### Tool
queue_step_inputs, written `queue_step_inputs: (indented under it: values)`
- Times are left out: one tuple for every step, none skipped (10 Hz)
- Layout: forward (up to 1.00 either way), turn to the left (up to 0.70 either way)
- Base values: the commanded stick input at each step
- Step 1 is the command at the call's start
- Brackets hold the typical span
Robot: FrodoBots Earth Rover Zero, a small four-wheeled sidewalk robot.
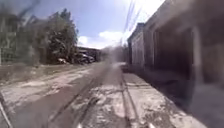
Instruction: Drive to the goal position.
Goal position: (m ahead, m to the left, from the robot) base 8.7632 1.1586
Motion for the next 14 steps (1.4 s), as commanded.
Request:
queue_step_inputs:
  values:
    - [1.0, 0.0]
    - [1.0, 0.0]
    - [1.0, 0.0]
    - [1.0, 0.0]
    - [1.0, 0.0]
    - [1.0, 0.0]
    - [1.0, 0.0]
    - [1.0, 0.0]
    - [1.0, 0.0]
    - [1.0, 0.0]
    - [1.0, 0.0]
    - [1.0, 0.0]
    - [1.0, 0.0]
    - [1.0, 0.0]
